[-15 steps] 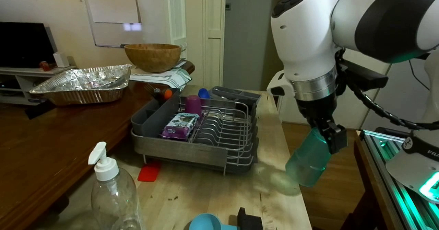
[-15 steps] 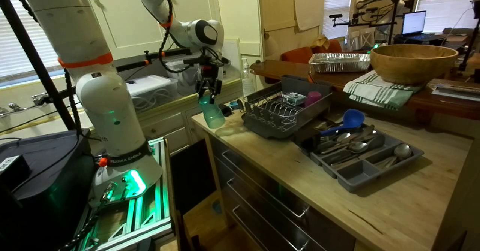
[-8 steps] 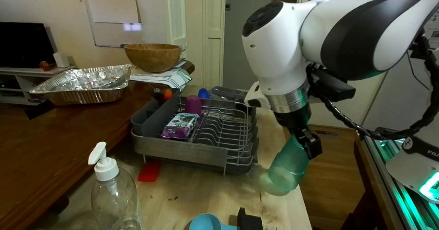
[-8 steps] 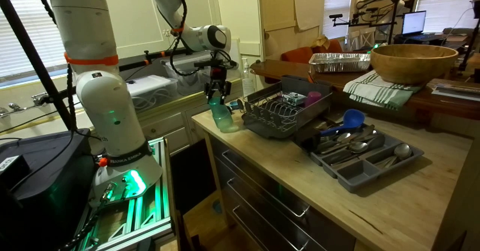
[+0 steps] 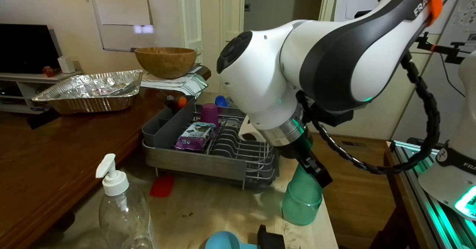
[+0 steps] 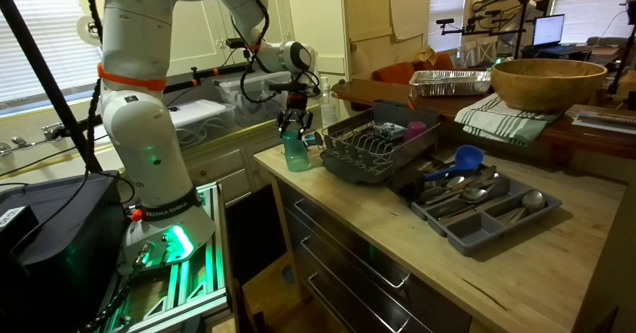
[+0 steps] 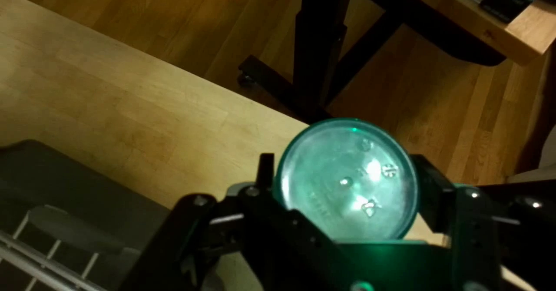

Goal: Put the cup on the table

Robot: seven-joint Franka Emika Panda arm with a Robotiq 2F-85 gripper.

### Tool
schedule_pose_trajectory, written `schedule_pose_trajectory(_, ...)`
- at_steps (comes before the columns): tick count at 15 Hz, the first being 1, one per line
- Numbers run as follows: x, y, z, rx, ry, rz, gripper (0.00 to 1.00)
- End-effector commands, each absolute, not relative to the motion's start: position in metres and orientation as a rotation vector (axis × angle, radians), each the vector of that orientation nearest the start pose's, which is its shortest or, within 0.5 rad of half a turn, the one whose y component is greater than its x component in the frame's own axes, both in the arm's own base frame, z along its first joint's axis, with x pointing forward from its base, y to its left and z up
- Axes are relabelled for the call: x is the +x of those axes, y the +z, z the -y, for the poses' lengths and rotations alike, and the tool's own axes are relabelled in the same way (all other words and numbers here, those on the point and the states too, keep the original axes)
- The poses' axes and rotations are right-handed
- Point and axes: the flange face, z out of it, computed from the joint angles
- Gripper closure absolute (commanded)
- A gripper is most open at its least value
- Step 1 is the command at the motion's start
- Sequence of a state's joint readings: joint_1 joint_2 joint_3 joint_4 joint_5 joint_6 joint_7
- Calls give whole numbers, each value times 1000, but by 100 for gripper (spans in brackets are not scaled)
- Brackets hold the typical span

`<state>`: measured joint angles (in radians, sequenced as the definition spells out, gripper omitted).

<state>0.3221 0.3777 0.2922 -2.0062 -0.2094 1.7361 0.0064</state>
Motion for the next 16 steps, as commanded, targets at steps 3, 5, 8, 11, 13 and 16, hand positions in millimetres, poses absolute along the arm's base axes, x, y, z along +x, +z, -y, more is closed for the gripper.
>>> schedule_pose_trajectory(3,461,229,-306,-3000,1129,1204,6)
schedule_pose_trajectory(5,462,230,-310,-2995,1151,1208,0)
schedule_pose_trajectory(8,450,253,-316,-3020,1106,1213,0)
schedule_pose_trajectory(11,432,281,-322,-3126,985,1193,1)
schedule_pose_trajectory(13,420,307,-317,-3246,823,1120,0)
schedule_pose_trajectory(16,428,311,-323,-3242,860,1063,0)
